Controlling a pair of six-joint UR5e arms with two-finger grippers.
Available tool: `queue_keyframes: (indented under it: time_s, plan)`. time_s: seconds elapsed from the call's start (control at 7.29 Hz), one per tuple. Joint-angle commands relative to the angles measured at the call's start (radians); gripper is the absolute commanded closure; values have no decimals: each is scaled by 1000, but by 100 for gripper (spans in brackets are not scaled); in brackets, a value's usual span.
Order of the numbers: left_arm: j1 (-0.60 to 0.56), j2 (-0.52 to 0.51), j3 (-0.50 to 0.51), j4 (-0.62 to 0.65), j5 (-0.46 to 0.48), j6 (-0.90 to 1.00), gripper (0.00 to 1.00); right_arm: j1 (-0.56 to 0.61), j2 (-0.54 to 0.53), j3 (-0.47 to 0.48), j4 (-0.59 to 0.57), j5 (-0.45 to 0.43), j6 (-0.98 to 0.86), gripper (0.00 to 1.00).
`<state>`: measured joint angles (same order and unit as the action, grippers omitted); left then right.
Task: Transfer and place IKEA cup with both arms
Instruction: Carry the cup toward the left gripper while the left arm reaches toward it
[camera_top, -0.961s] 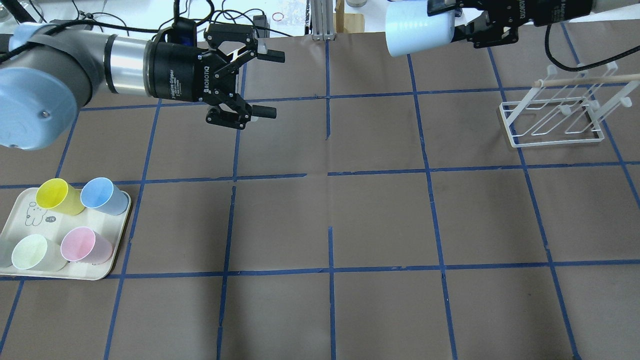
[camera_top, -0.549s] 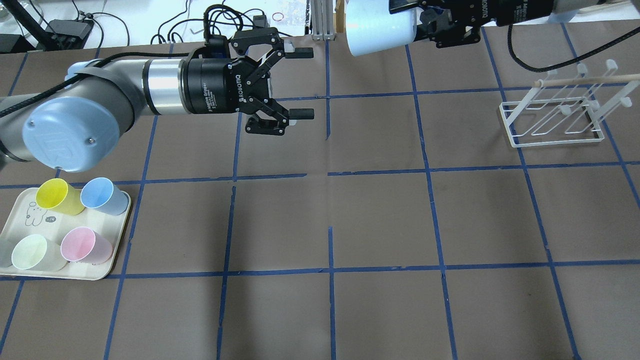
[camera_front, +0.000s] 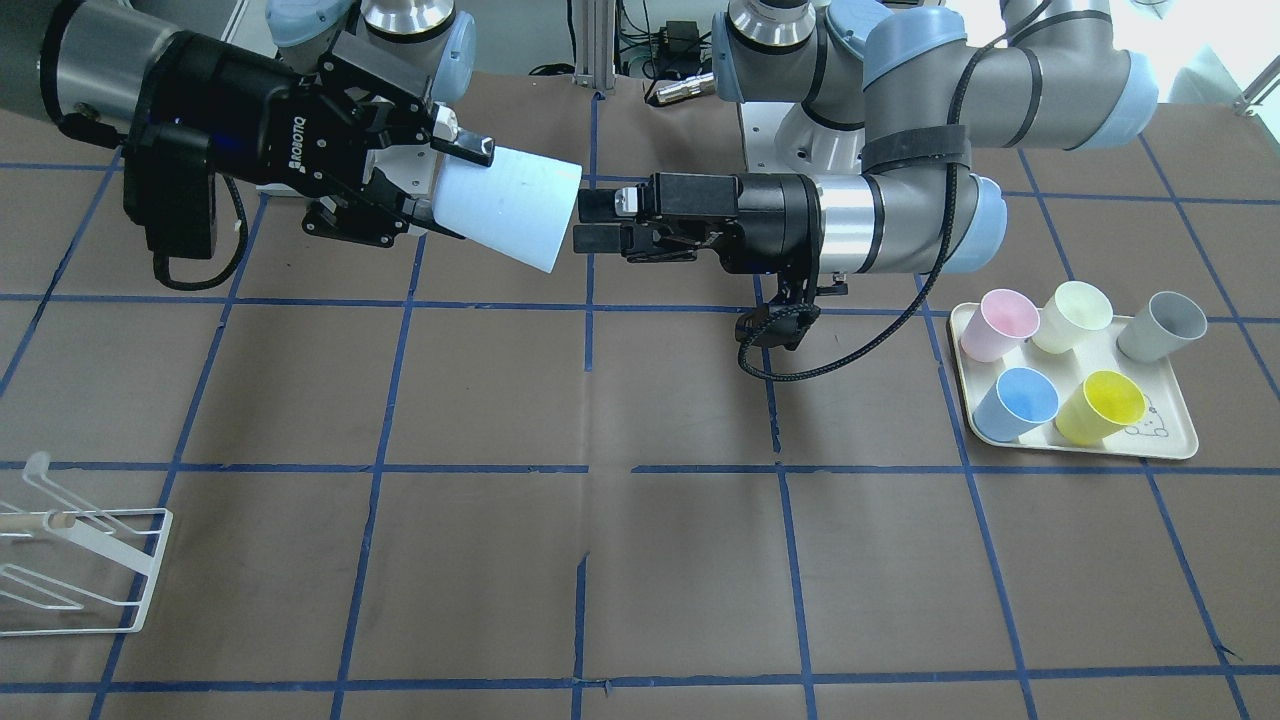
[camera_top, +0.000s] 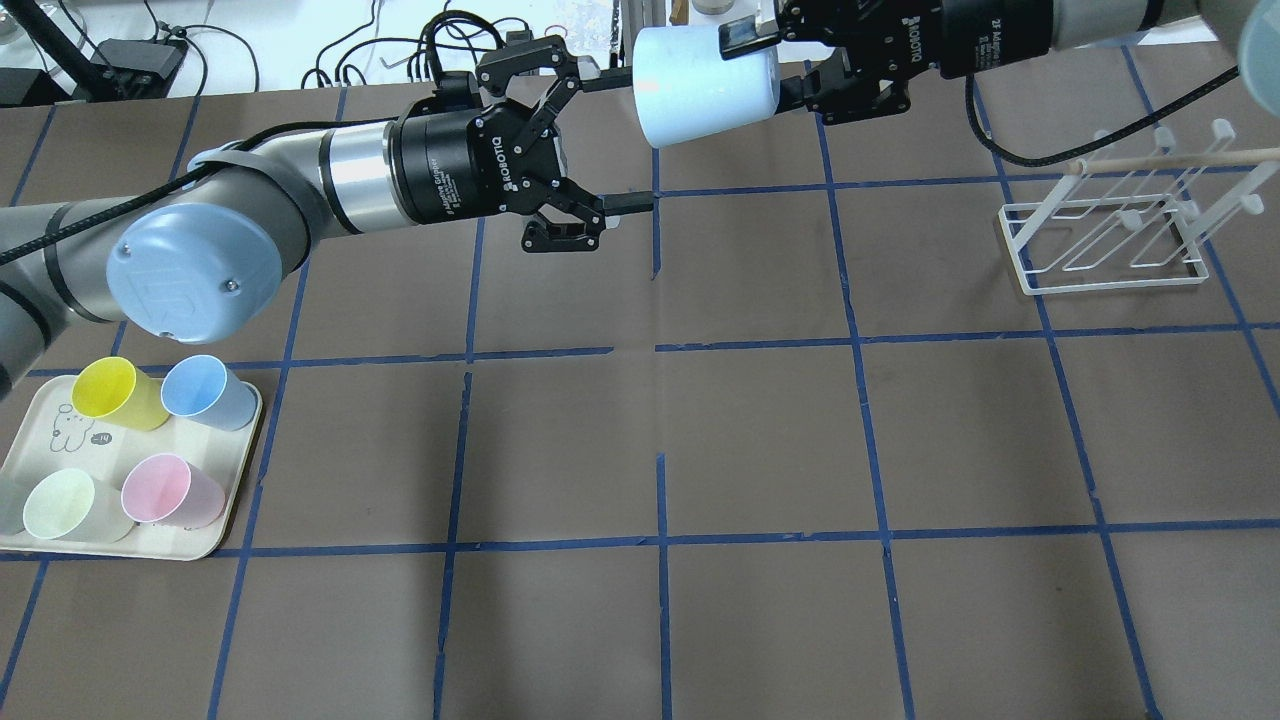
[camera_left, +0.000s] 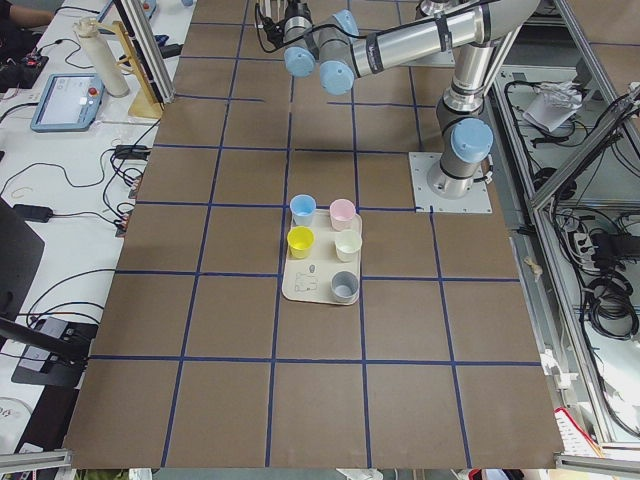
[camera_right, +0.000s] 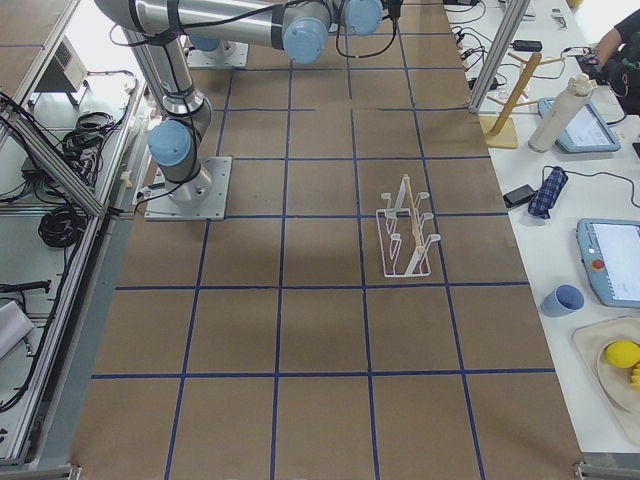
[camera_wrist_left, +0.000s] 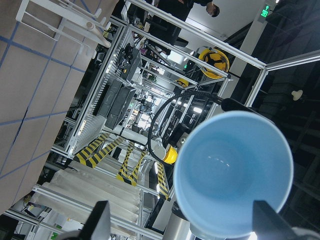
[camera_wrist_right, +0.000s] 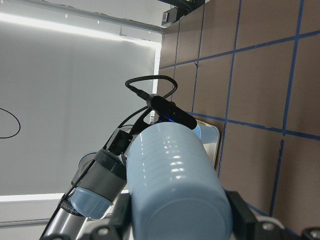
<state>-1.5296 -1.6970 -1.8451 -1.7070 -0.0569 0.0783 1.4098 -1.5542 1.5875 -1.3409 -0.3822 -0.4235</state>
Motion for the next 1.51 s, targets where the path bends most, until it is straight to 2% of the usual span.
queue_keyframes:
  time_s: [0.0, 0.55, 0.96, 1.37]
  plan:
    - [8, -12, -12, 17, -1, 1, 0, 3, -21, 3, 26, -3, -1, 72]
    - [-7, 16, -25, 18, -1, 1, 0, 3, -18, 8, 23, 0, -1, 72]
    - [-44, -7, -31, 89, -7, -9, 2, 3, -21, 9, 25, -1, -1, 72]
    - [-47, 3, -31, 87, -26, -14, 17, 3, -20, 14, 26, -3, -1, 72]
